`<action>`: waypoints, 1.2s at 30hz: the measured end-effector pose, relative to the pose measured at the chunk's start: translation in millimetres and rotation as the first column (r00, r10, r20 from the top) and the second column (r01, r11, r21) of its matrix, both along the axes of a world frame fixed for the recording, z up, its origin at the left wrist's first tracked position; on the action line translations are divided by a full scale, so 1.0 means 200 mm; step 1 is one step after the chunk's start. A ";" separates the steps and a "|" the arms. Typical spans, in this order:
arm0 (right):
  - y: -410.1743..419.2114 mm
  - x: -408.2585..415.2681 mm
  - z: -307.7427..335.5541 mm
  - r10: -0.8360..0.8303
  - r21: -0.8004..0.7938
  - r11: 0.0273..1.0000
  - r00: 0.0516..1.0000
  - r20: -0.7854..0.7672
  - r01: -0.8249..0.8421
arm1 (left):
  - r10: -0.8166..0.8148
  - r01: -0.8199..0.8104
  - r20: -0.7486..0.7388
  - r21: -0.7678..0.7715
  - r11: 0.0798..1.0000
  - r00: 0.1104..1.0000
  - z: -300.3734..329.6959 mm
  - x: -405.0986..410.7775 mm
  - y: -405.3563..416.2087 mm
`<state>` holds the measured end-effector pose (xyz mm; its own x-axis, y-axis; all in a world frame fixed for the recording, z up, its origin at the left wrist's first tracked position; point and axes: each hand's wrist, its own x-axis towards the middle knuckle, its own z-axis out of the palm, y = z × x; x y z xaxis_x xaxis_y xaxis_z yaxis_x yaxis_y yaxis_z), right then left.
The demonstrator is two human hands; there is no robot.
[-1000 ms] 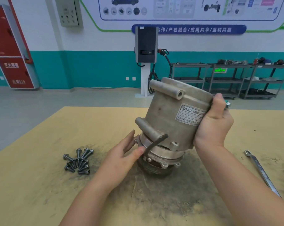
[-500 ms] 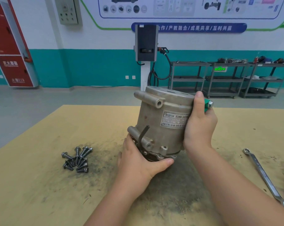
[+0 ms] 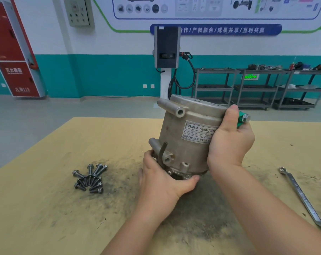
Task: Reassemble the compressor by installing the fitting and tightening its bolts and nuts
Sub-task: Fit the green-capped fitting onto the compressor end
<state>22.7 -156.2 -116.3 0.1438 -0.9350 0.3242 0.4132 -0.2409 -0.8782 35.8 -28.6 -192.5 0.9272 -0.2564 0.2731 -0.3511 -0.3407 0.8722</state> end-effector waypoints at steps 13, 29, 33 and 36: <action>-0.01 -0.01 -0.02 0.029 -0.019 0.999 0.999 0.036 -0.028 | -0.130 0.130 -0.010 -0.026 0.991 0.991 -0.01 0.07 0.05; -0.02 -0.14 0.12 0.348 -0.648 0.556 0.854 -0.388 -0.521 | -0.203 0.162 0.100 0.318 0.934 0.974 0.06 0.19 0.31; -0.05 -0.14 0.13 0.370 -0.646 0.501 0.818 -0.441 -0.576 | -0.227 0.182 0.132 0.284 0.941 0.965 0.05 0.19 0.32; -0.08 -0.15 0.11 0.256 -0.682 0.531 0.862 -0.437 -0.503 | -0.240 0.189 0.170 0.272 0.943 0.956 0.05 0.17 0.29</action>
<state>-6.9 -171.4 -93.9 0.6131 -0.1973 0.7649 0.4271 -0.7317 -0.5311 69.2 29.9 -181.7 0.7762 -0.5269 0.3461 -0.5966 -0.4364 0.6735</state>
